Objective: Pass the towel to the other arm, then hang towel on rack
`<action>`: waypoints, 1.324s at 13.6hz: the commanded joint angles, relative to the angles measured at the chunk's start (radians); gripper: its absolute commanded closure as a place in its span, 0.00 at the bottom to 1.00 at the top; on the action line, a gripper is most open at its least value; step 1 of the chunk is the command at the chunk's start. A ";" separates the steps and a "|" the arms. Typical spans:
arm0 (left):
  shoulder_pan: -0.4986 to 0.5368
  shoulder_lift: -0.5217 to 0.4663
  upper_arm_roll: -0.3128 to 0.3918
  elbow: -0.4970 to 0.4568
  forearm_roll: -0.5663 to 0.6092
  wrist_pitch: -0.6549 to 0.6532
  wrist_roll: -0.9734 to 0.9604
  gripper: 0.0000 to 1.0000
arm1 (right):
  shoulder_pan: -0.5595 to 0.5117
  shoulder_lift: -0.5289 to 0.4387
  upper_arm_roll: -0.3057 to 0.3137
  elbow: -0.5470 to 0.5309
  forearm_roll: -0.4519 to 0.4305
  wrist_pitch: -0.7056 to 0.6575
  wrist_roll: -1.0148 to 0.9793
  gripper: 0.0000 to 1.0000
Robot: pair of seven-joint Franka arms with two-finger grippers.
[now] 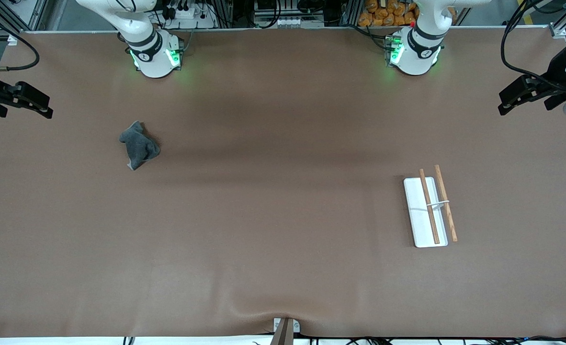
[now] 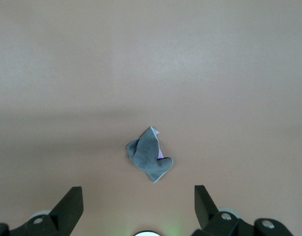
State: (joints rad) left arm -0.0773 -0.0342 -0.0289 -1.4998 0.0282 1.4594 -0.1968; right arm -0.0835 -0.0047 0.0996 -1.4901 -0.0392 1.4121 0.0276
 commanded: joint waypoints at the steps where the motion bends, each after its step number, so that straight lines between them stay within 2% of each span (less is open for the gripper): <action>1: -0.010 -0.012 0.004 -0.004 0.016 -0.016 0.007 0.00 | -0.010 0.044 0.008 0.008 -0.001 -0.031 -0.017 0.00; 5: -0.001 -0.004 -0.005 -0.010 0.006 -0.014 0.007 0.00 | -0.009 0.098 0.008 -0.001 -0.014 -0.145 -0.017 0.00; 8: -0.001 -0.006 -0.005 -0.017 0.004 -0.014 0.008 0.00 | -0.022 0.103 0.006 -0.062 -0.011 -0.127 -0.015 0.00; 11: -0.002 -0.004 -0.005 -0.022 0.004 -0.014 0.008 0.00 | -0.028 0.097 0.008 -0.169 0.002 -0.032 -0.015 0.00; 18: 0.004 -0.007 -0.006 -0.020 0.001 -0.016 0.008 0.00 | -0.058 0.058 0.008 -0.523 0.051 0.267 -0.018 0.00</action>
State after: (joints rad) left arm -0.0770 -0.0333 -0.0325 -1.5209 0.0282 1.4540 -0.1968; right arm -0.1236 0.1090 0.0975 -1.8890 -0.0100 1.5973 0.0227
